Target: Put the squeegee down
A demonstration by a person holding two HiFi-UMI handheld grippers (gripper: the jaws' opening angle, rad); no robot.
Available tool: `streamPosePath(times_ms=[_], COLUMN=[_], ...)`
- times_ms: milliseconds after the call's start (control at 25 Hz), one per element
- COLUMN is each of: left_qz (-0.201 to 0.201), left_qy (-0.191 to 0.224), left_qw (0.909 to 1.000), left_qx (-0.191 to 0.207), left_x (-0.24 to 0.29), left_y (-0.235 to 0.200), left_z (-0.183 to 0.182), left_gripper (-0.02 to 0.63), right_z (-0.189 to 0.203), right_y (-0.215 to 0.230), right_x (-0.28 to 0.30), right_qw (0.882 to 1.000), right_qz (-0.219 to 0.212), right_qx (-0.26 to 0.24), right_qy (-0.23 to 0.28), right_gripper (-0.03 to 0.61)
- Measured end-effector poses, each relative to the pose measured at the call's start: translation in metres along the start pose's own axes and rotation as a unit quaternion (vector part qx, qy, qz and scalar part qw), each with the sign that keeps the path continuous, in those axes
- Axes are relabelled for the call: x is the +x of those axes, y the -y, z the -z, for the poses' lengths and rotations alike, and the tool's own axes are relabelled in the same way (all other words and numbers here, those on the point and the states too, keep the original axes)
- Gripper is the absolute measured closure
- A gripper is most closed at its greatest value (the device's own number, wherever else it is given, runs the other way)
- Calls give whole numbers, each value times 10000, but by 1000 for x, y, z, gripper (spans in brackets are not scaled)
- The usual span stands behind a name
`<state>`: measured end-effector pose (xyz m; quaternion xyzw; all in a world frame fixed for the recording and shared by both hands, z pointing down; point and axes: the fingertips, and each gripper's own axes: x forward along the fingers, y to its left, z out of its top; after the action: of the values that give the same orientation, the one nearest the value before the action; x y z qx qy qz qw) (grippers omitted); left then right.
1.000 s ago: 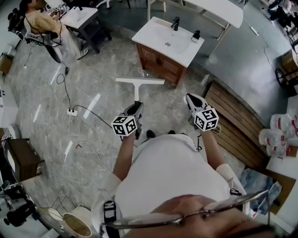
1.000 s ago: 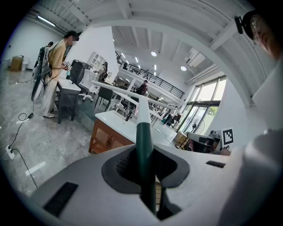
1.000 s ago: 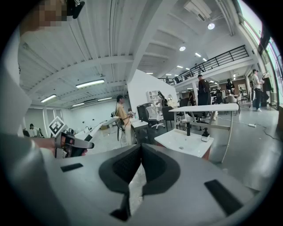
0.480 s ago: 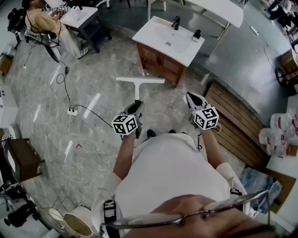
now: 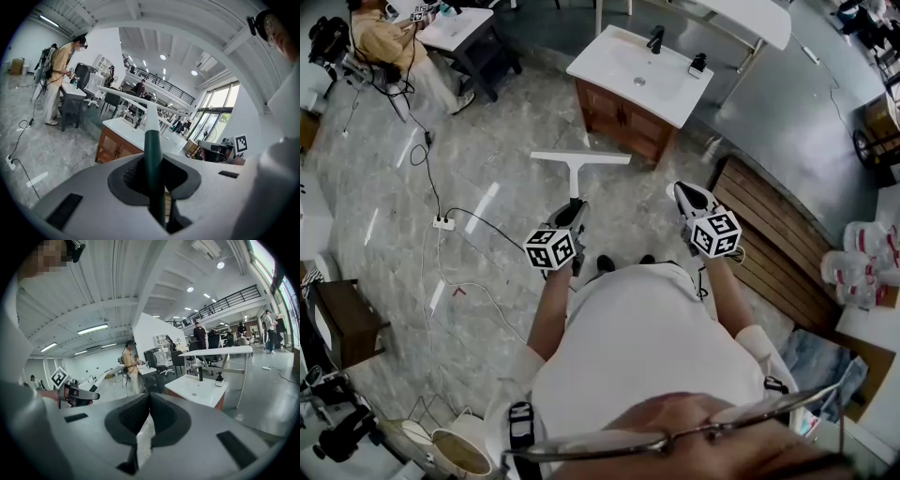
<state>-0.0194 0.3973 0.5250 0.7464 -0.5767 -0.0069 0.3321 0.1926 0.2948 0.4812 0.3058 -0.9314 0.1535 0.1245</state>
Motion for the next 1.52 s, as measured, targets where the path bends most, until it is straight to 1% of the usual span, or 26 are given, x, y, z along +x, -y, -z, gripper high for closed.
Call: streamPosePath(times_ms=[360,600,840,1040,1240,1520], left_qz=[108,180,183,156,60,-50], left_qy=[-51,-84,-114,-112,-134,-105], left_qw=[9999,9997,9997,9998,9999,9998], left_qx=[113,156,83,2,-81,-134], left_x=[-10,-22,-27,-26,-13,18], left_y=[-21,-32,-44,-49,-54,-61], left_z=[-3,-6,-3,-3,-2,-23], left_gripper=[552,554,554,554,554,553], right_z=[4,3,8,10,11,-5], right_y=[-20,-39,-45,-49,-38,-10], right_x=[15,21,26,33,44,79], right_qw=[9999,9996,9995,9997,9998,9997], right_qz=[135,180,220,140,52,-118], right_qx=[17,-205,-147,-120,-64,6], right_qy=[-9,-73,-141,-177,-191,-206], right_gripper=[572,572,572,572,572,572])
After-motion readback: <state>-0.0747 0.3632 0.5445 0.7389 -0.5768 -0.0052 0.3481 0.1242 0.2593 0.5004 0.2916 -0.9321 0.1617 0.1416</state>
